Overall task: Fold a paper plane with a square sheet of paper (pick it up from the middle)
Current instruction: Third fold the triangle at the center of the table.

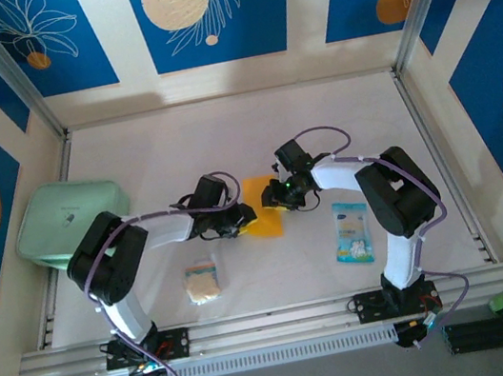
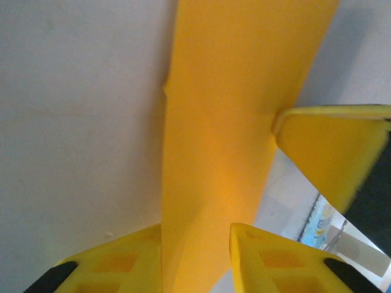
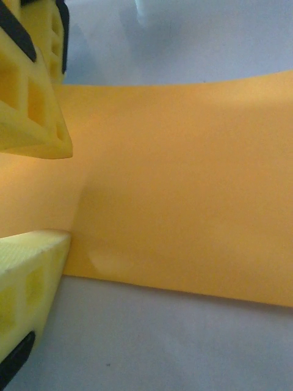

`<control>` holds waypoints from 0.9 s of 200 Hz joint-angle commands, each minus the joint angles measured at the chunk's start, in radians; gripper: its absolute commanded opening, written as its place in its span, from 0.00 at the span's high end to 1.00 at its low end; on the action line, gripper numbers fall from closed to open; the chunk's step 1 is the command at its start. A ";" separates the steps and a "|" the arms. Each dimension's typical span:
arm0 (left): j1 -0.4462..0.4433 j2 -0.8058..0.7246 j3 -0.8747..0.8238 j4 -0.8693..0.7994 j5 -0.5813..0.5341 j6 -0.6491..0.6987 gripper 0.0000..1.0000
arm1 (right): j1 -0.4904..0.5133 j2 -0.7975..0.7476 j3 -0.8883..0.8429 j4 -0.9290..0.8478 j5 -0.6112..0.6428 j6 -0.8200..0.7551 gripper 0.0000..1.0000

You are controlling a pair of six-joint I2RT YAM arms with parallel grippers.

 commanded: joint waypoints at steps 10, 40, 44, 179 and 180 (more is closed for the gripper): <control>0.026 0.033 0.036 0.016 0.019 0.029 0.71 | -0.005 0.038 -0.033 -0.026 0.020 -0.018 0.62; 0.041 0.047 0.048 0.025 0.025 0.033 0.74 | -0.005 0.036 -0.033 -0.024 0.022 -0.023 0.63; 0.043 0.048 0.050 0.023 0.025 0.035 0.75 | -0.006 0.036 -0.034 -0.024 0.023 -0.026 0.63; 0.065 0.029 0.064 0.022 0.028 0.004 1.00 | 0.040 -0.179 -0.041 0.054 0.077 -0.147 0.49; 0.066 0.029 0.063 0.021 0.027 0.003 1.00 | 0.042 -0.183 -0.042 0.056 0.079 -0.149 0.48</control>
